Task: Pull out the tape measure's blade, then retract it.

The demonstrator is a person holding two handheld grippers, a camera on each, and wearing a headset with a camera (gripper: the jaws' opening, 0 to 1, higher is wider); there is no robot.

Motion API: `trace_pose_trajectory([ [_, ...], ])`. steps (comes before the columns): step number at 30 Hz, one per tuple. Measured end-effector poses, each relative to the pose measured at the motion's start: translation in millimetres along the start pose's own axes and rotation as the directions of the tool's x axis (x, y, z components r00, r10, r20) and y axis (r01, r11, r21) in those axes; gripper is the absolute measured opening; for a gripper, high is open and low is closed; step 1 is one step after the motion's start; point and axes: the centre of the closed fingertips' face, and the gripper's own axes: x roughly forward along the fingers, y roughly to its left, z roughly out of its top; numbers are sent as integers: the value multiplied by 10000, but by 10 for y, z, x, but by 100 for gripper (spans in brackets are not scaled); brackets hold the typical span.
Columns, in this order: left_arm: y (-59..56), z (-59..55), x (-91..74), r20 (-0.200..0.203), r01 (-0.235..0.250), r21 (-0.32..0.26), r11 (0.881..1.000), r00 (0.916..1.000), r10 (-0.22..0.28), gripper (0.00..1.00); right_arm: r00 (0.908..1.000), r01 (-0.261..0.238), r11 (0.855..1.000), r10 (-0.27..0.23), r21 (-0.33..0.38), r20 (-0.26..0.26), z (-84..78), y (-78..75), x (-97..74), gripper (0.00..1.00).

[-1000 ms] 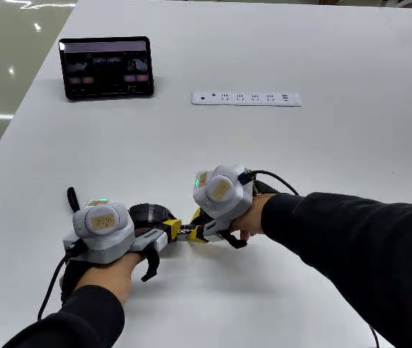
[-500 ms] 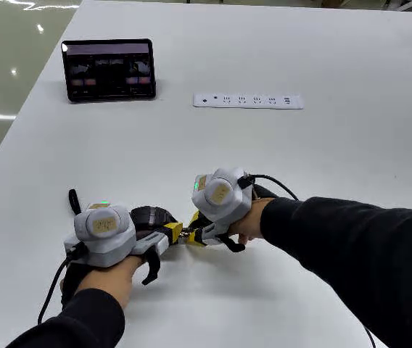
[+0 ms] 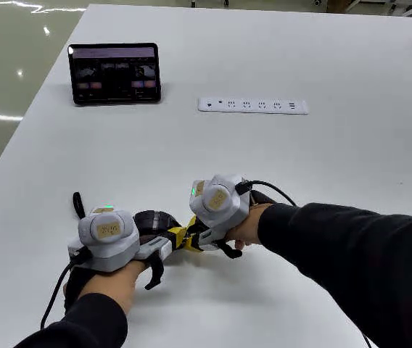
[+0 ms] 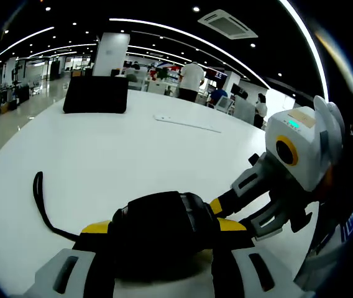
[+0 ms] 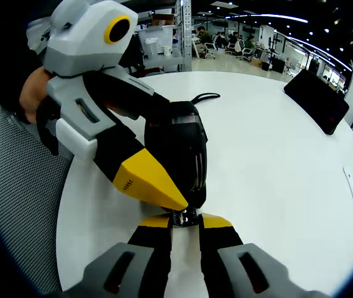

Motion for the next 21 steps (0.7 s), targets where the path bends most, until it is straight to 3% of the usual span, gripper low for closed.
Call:
trace_pose_trajectory([
  [21, 3, 4, 1, 8, 9, -36, 10000, 10000, -9, 58, 9998, 112, 9999, -112, -3, 155, 0, 0, 6, 11],
])
